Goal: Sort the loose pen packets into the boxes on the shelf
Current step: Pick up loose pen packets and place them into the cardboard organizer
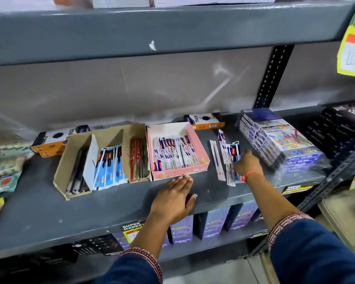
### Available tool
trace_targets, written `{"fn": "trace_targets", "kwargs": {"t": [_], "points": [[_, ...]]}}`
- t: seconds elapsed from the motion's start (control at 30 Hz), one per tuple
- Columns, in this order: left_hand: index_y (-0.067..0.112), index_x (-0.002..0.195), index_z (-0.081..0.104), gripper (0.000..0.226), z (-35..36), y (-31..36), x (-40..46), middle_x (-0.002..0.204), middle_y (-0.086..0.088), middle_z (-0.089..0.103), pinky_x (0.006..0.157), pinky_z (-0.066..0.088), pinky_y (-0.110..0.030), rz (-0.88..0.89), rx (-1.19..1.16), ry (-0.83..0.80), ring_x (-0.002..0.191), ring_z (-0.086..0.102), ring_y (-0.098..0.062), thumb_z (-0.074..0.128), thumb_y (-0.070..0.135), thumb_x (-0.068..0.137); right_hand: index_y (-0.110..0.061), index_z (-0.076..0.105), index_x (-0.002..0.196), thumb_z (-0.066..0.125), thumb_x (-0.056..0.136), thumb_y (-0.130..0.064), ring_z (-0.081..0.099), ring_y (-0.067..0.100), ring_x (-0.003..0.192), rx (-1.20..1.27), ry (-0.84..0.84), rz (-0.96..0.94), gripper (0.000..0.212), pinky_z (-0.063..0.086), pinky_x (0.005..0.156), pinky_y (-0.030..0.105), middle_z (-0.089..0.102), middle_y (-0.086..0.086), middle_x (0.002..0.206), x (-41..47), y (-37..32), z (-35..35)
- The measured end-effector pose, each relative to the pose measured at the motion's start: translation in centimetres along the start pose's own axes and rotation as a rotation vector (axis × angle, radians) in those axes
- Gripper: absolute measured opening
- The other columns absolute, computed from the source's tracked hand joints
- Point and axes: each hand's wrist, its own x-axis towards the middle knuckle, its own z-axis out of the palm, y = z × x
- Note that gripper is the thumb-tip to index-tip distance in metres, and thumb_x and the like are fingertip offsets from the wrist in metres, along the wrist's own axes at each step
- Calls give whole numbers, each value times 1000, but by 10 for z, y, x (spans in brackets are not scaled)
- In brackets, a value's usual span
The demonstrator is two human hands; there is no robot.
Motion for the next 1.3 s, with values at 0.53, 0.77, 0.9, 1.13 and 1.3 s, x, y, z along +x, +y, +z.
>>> {"fn": "trace_targets", "kwargs": {"t": [0.53,0.77,0.9,1.13,1.3], "points": [[22,141,32,52,-10,-14,-18,150,6,31,107,25,-28,-107,-8,42,137,25,-12,30,46,95,-13,63,65,59,80,11,68,7,55,1201,-520,-103,28,54,57,20,74,-2,59,-85,-17,7],[21,140,35,51,-12,-14,-17,147,5,36,103,33,-30,-115,10,31,134,31,-13,32,45,95,-9,65,74,61,80,10,68,3,53,1226,-570,-154,20,54,49,13,74,-4,57,-103,-23,18],[22,139,35,51,-12,-13,-17,148,6,35,102,34,-30,-122,10,26,134,31,-13,33,46,95,-10,66,72,61,80,9,68,2,52,1227,-553,-169,22,54,48,12,74,-4,57,-104,-21,15],[22,139,38,48,-13,-12,-18,148,7,35,103,33,-29,-119,-4,47,134,30,-14,36,42,95,-11,66,73,62,80,7,67,1,53,1177,-534,-169,20,54,51,11,73,-7,56,-105,-10,10],[22,141,32,49,-14,-15,-29,152,4,28,111,16,-28,-137,-49,36,138,22,-14,34,41,97,-11,68,74,62,80,7,68,1,54,1188,-591,-177,20,52,49,11,74,-7,58,-106,-20,16]]}}
